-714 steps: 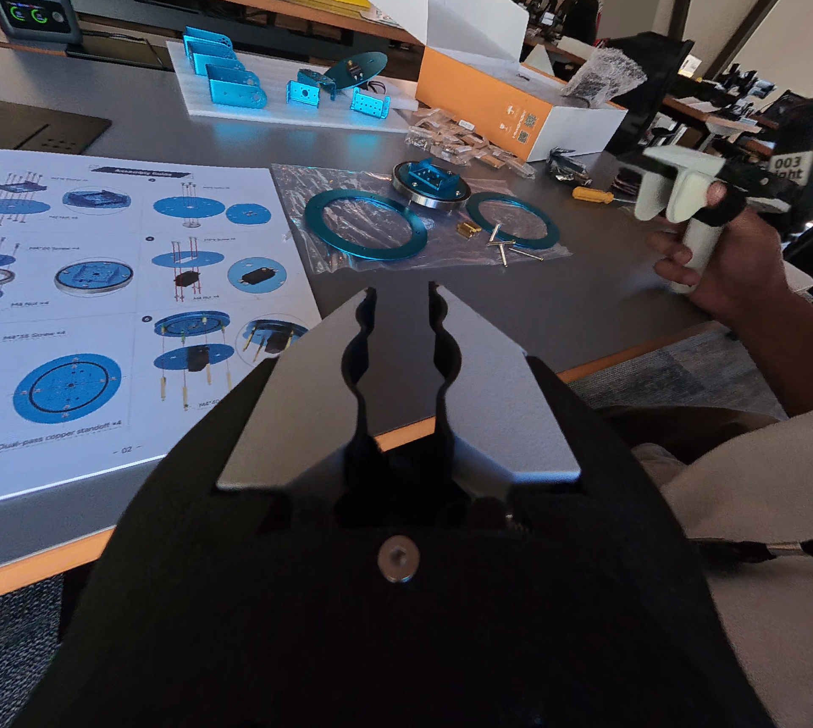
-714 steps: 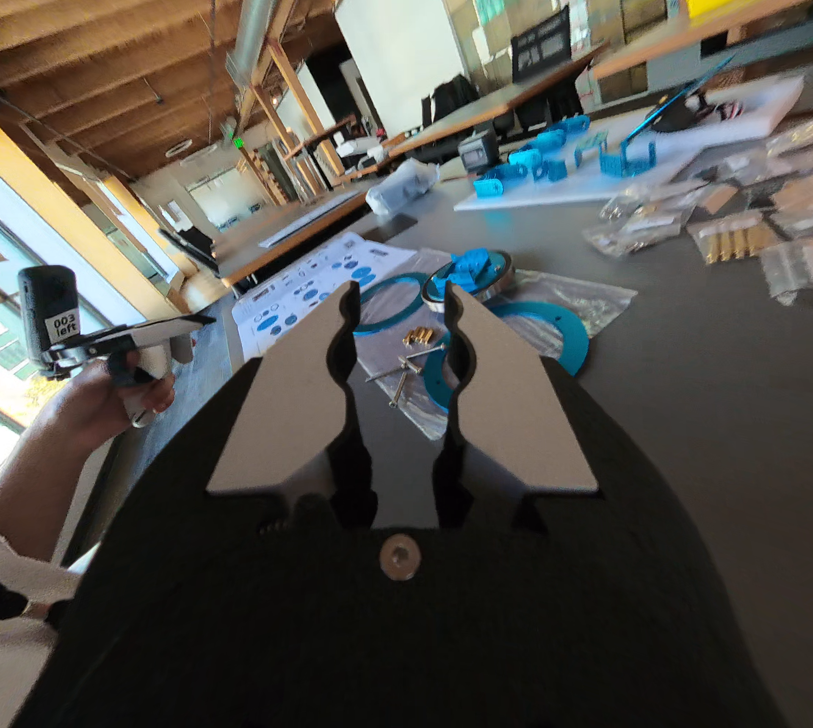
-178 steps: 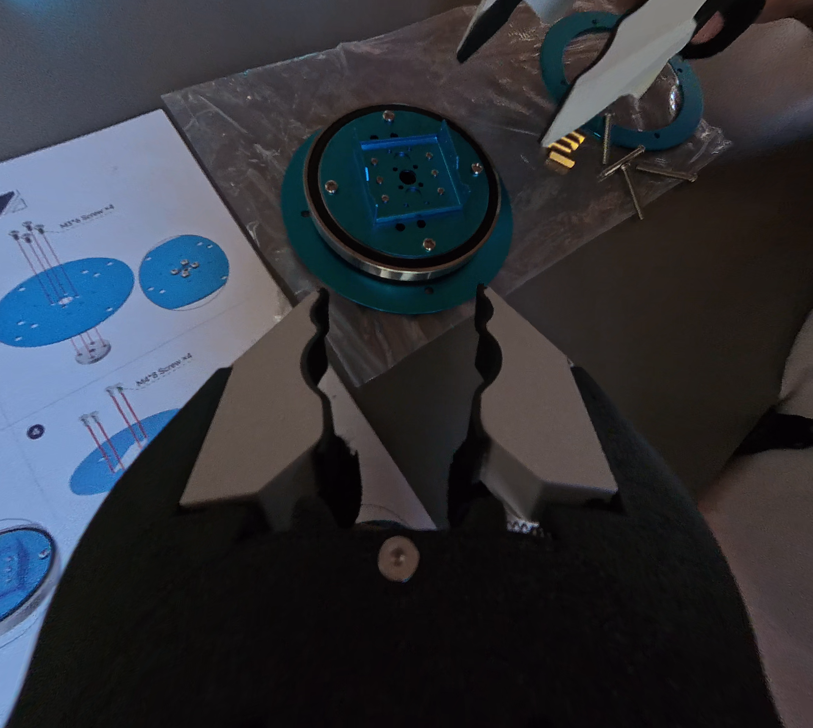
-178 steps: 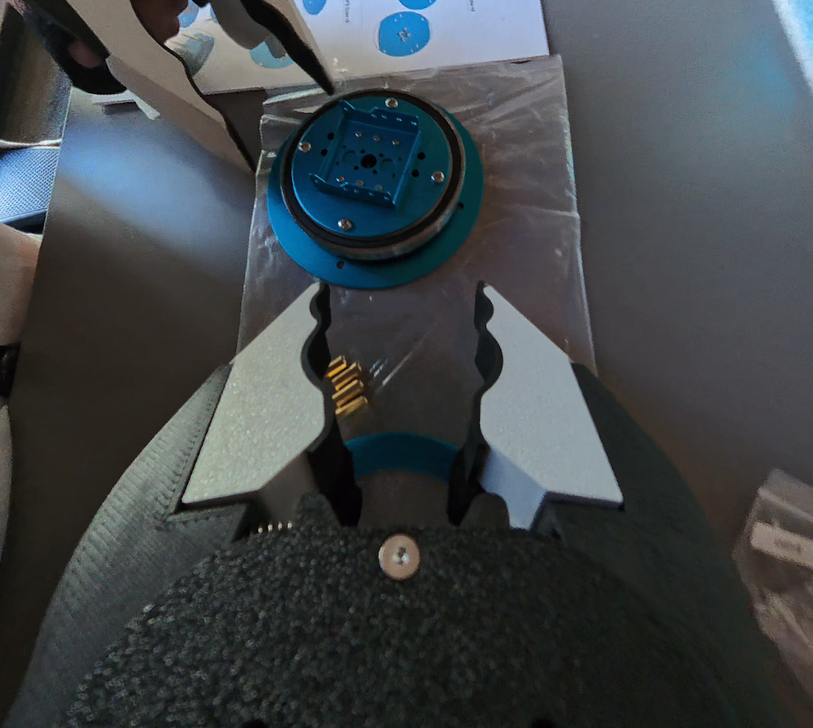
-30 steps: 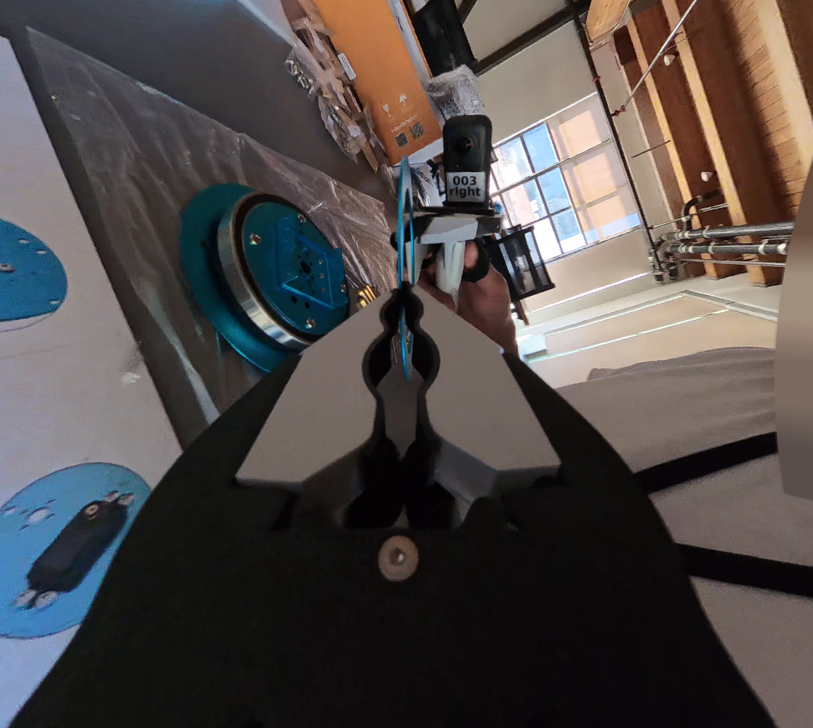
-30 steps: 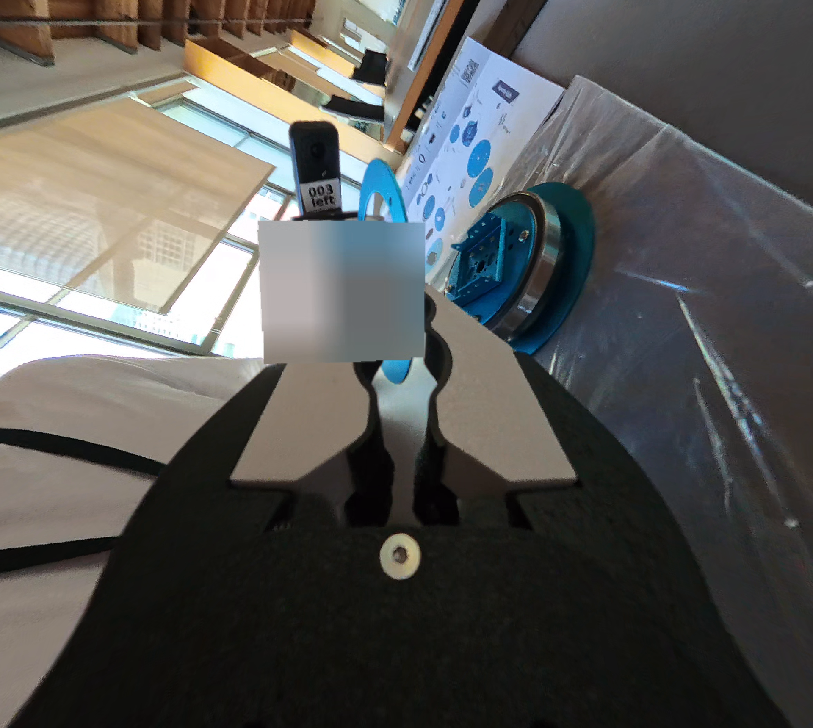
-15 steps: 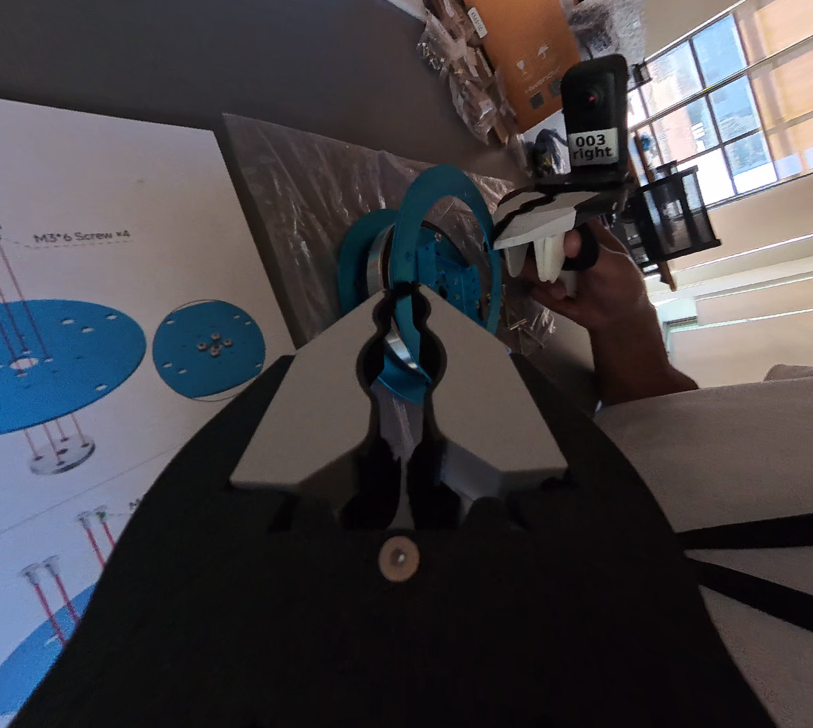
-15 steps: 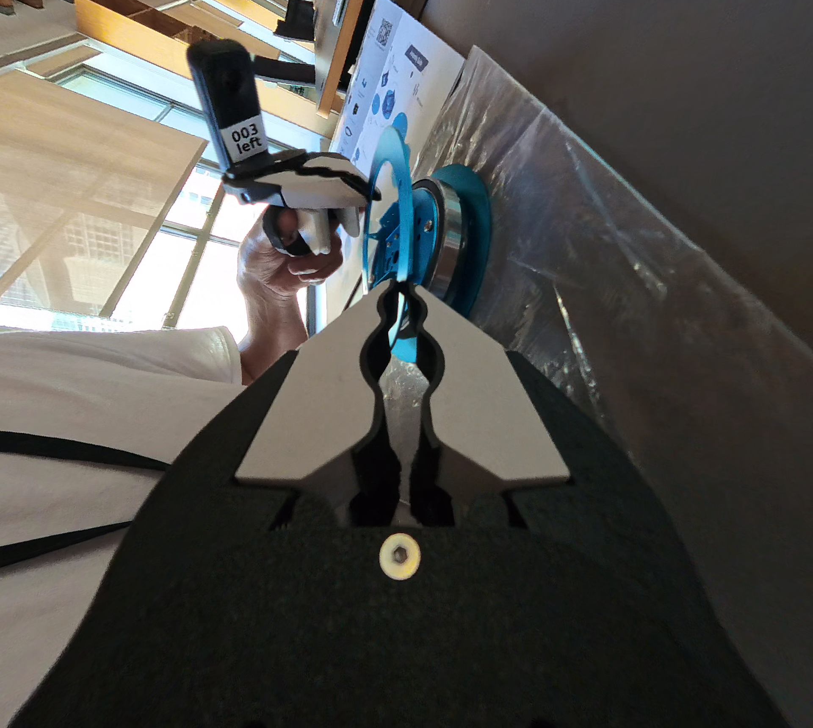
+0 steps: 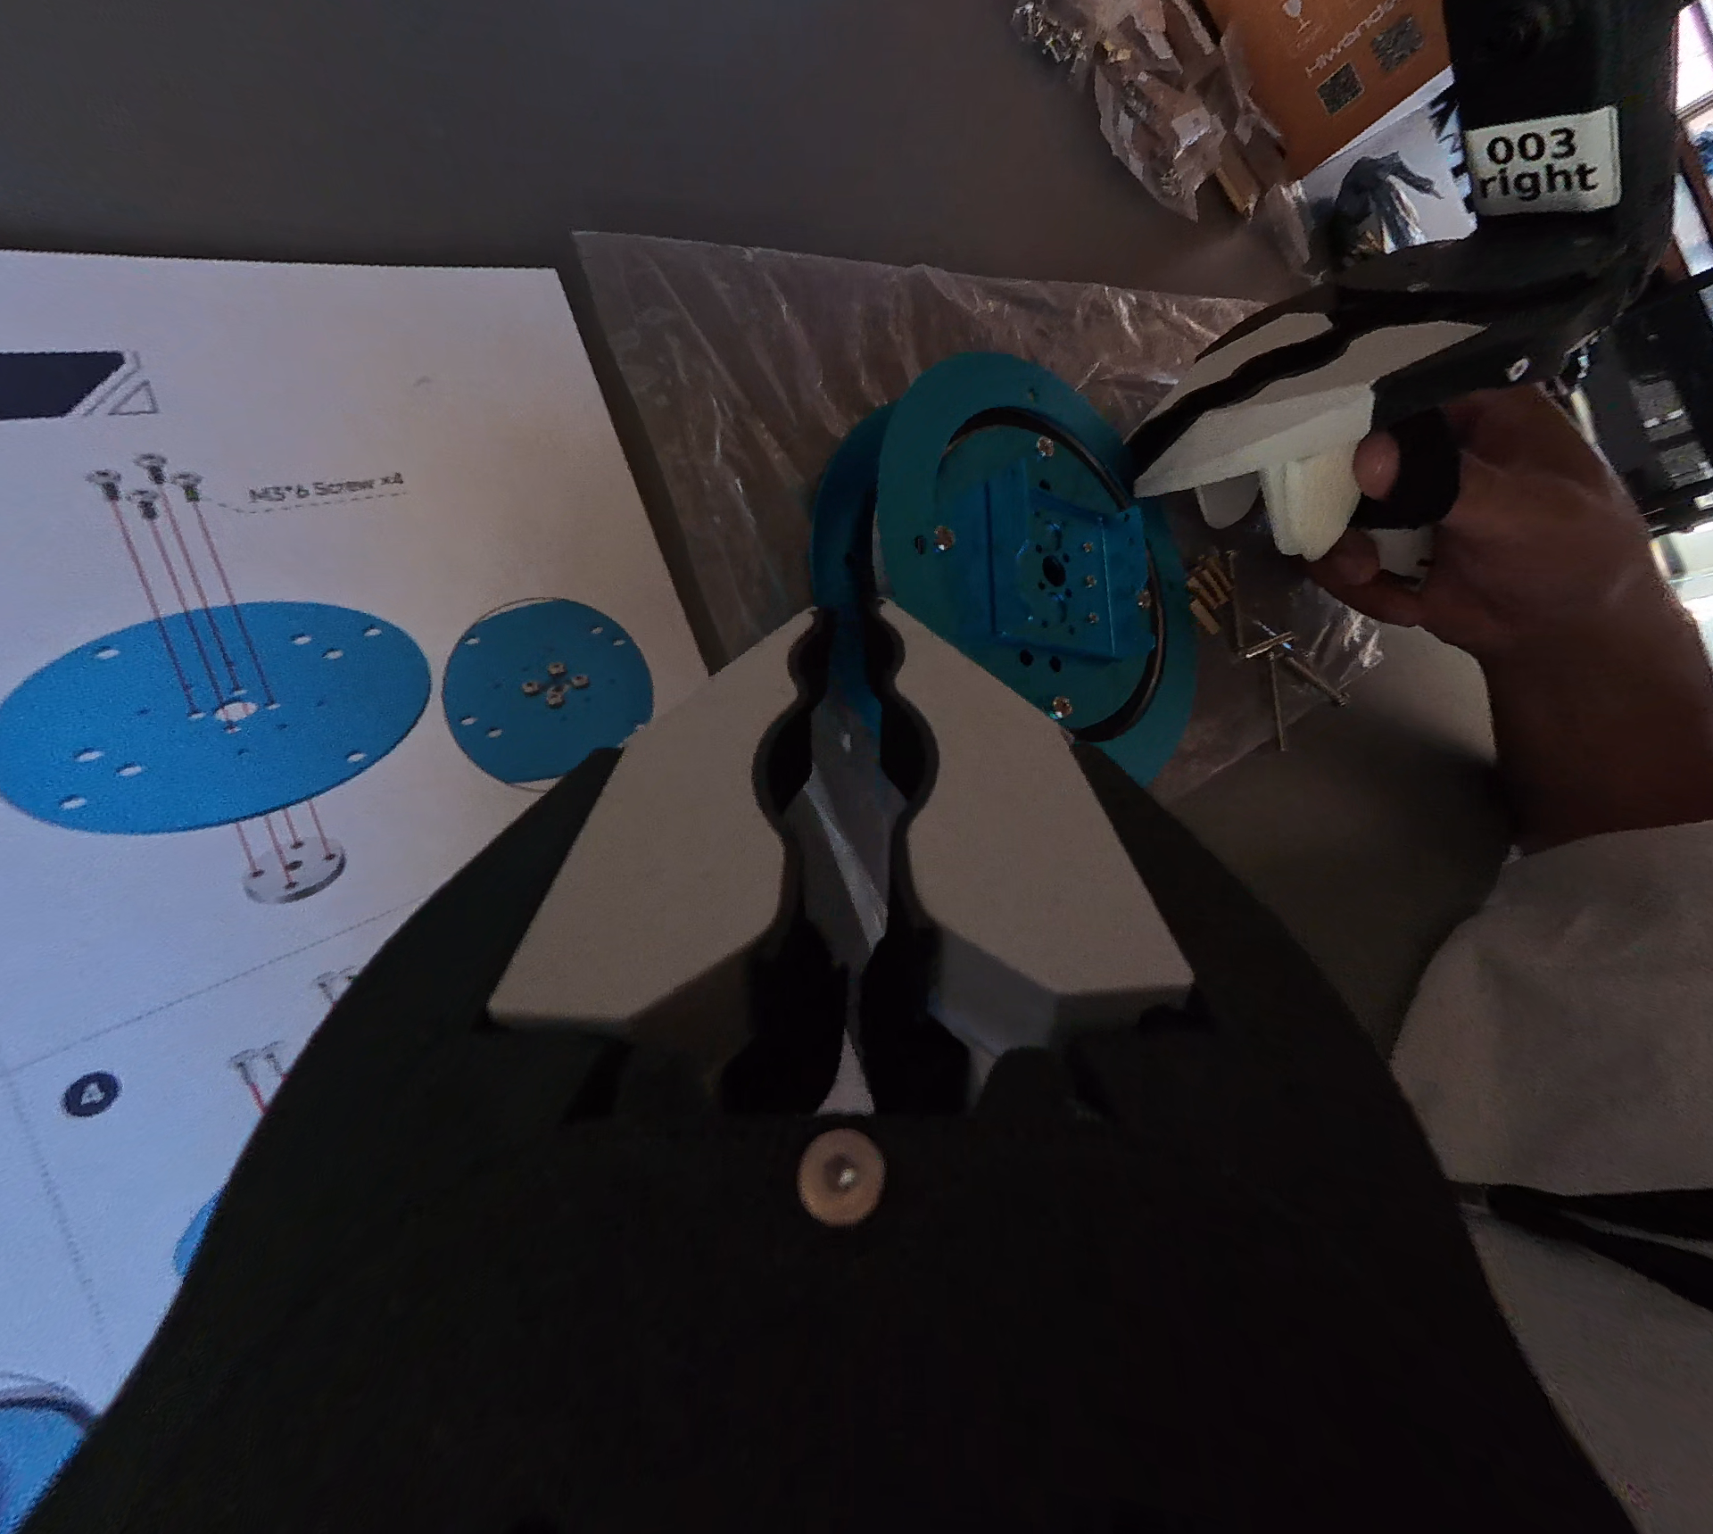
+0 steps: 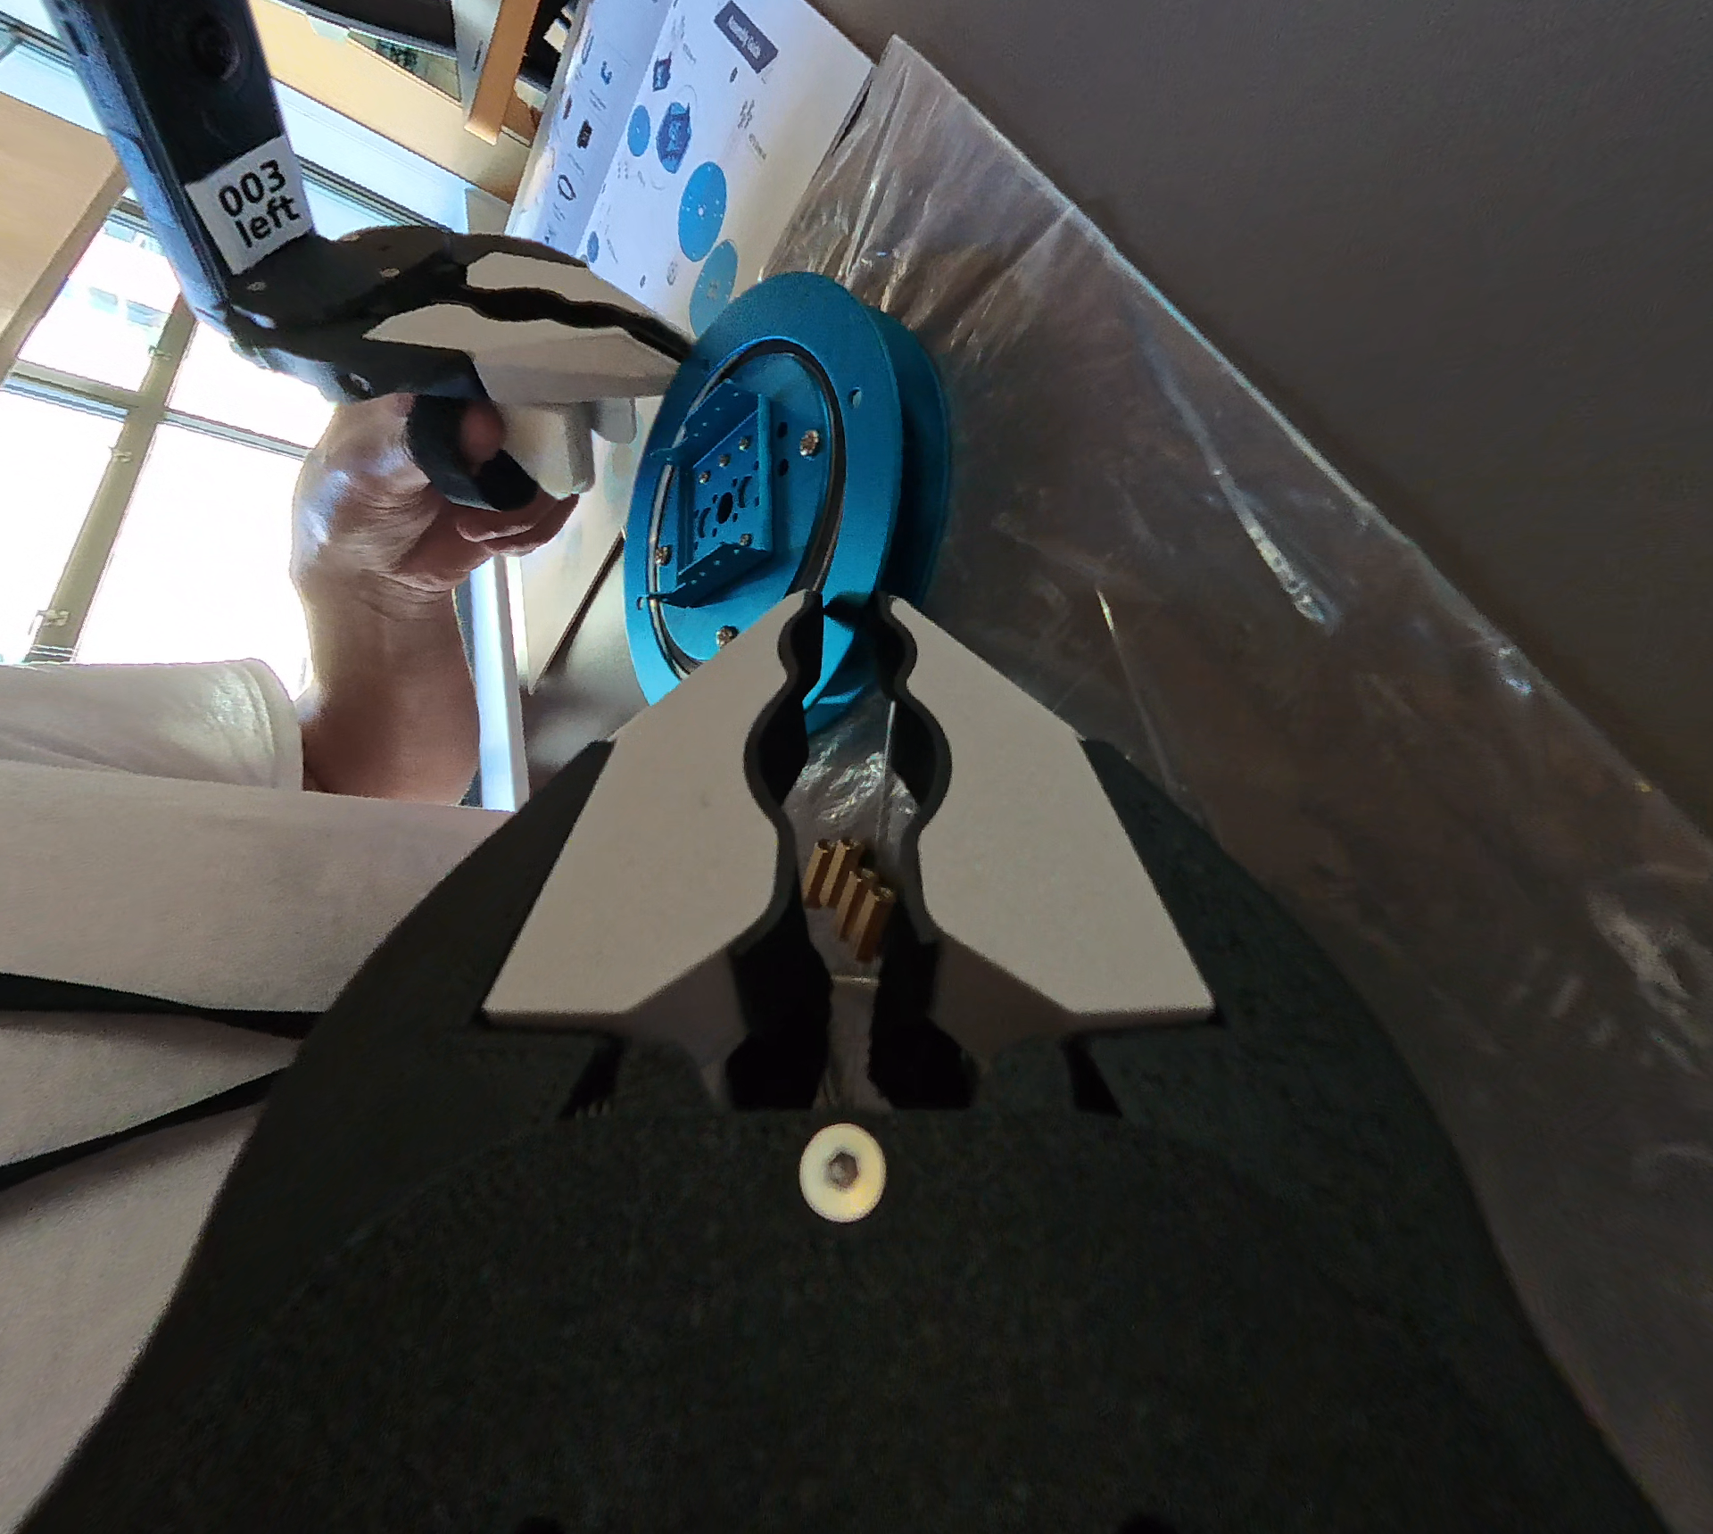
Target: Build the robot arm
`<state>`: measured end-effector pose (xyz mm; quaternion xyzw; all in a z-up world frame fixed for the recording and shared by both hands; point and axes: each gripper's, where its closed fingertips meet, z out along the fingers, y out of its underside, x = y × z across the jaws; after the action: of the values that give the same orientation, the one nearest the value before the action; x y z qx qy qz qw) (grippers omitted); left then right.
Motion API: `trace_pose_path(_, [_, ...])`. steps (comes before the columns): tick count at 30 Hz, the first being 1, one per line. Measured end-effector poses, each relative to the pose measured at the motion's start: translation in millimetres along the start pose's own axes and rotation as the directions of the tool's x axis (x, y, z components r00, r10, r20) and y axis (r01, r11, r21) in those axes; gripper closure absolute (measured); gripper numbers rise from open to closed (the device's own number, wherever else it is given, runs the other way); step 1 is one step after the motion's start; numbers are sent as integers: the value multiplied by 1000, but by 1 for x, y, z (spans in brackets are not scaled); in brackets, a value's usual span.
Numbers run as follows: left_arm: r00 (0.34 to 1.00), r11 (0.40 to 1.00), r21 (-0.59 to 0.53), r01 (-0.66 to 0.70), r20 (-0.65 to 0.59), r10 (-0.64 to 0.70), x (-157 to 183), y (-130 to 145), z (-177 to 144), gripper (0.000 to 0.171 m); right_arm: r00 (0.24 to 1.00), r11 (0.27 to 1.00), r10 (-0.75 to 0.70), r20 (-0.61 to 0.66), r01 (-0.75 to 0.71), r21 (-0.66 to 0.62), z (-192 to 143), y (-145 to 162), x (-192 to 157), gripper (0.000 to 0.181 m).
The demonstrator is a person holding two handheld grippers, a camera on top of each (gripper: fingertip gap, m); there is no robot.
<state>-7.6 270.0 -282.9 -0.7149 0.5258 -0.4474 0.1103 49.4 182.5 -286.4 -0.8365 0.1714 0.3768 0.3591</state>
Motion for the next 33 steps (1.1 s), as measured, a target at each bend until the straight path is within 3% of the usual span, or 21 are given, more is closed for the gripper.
trace_pose_path(5, [999, 999, 18, -42, 35, 41, 2, -4, -2, 163, 1000, 999, 7, -11, -6, 40, 0, -4, -1, 173])
trace_pose_path(9, [1000, 998, 61, -13, 4, 13, 6, -9, -7, 150, 999, 998, 48, 9, -48, 41, 1, -3, -1, 175])
trace_pose_path(14, [992, 992, 27, -122, 26, 121, 12, -2, -5, 141, 999, 997, 55, -4, -54, 58, 2, -5, 1, 175])
trace_pose_path(17, [985, 985, -5, -170, 38, 171, 13, 3, -1, 148, 998, 995, 69, 5, -69, 69, 1, -7, 1, 175])
trace_pose_path(18, [987, 987, -1, -159, 15, 159, 17, 2, -1, 160, 997, 995, 73, 10, -73, 67, 1, -7, 1, 175])
trace_pose_path(22, [995, 995, 6, -96, 5, 95, 8, -5, 0, 171, 997, 995, 76, 35, -78, 65, 0, -6, -2, 175])
trace_pose_path(27, [994, 994, -29, -105, 8, 105, -4, -12, 4, 171, 996, 995, 75, 50, -78, 67, 0, -5, -3, 175])
trace_pose_path(31, [990, 990, -3, -138, -27, 138, 5, -17, -1, 171, 997, 996, 64, 35, -66, 66, 1, -5, -2, 175])
trace_pose_path(33, [988, 989, -19, -147, -45, 146, 11, -11, -4, 154, 998, 996, 62, 29, -64, 67, 1, -6, -1, 175])
